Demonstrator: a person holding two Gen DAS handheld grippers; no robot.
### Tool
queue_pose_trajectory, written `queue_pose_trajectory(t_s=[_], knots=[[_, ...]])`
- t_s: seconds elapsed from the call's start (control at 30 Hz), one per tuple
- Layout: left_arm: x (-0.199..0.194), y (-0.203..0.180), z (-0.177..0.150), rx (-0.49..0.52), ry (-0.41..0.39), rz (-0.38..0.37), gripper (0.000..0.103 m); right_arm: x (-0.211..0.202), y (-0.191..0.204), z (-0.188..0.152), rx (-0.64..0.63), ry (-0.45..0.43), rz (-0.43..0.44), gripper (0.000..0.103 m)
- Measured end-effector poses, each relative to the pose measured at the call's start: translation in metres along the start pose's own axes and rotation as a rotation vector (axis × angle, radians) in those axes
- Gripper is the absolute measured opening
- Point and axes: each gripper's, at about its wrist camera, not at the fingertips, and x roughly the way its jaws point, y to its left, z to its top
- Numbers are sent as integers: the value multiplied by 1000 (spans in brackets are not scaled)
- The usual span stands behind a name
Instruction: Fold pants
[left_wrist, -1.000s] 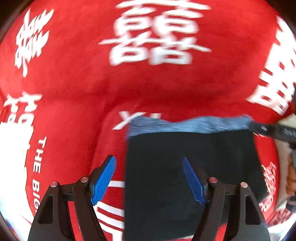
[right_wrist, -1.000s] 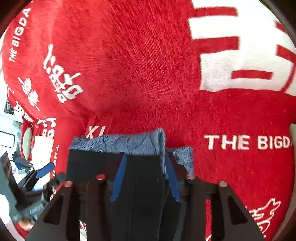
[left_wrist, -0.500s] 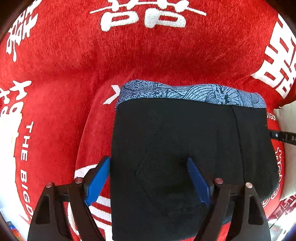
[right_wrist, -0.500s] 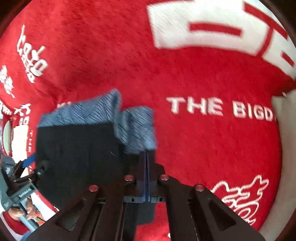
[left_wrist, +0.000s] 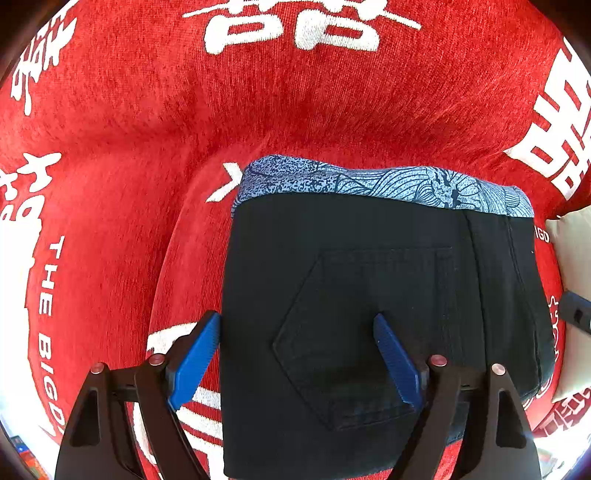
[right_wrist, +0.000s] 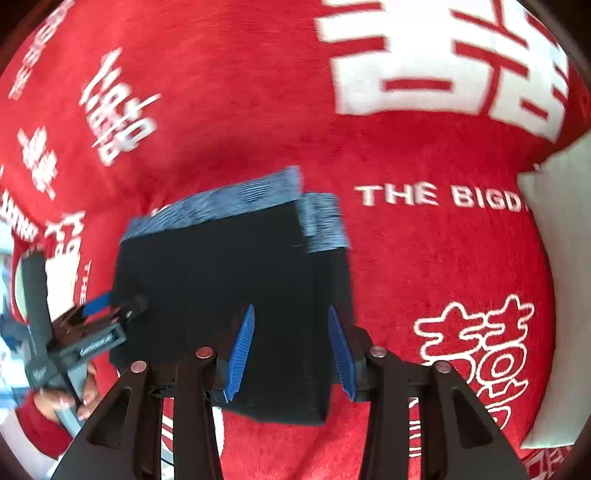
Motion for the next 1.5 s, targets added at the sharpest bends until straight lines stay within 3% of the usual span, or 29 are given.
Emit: queue_pose_trajectory(t_s=[0.13, 0.27, 0.73, 1.23, 1.43, 1.5], knots=[[2, 2, -3, -12, 7, -6, 91, 9, 28, -13, -118, 24, -19, 45], [4, 1, -5, -7, 10, -6, 91, 36, 27, -29, -169, 98, -94, 45], [2, -9, -5, 29, 36, 63, 91, 38, 16, -37, -150, 86, -96, 45], [-50, 5, -31, 27, 65, 136, 91, 42, 23, -30, -110, 104, -118, 47], [-55, 5, -41, 17, 74, 166, 91, 44, 21, -28, -111, 106, -114, 52], [-55, 2, -43, 14, 80, 172, 91, 45, 19, -29, -113, 106, -115, 61]])
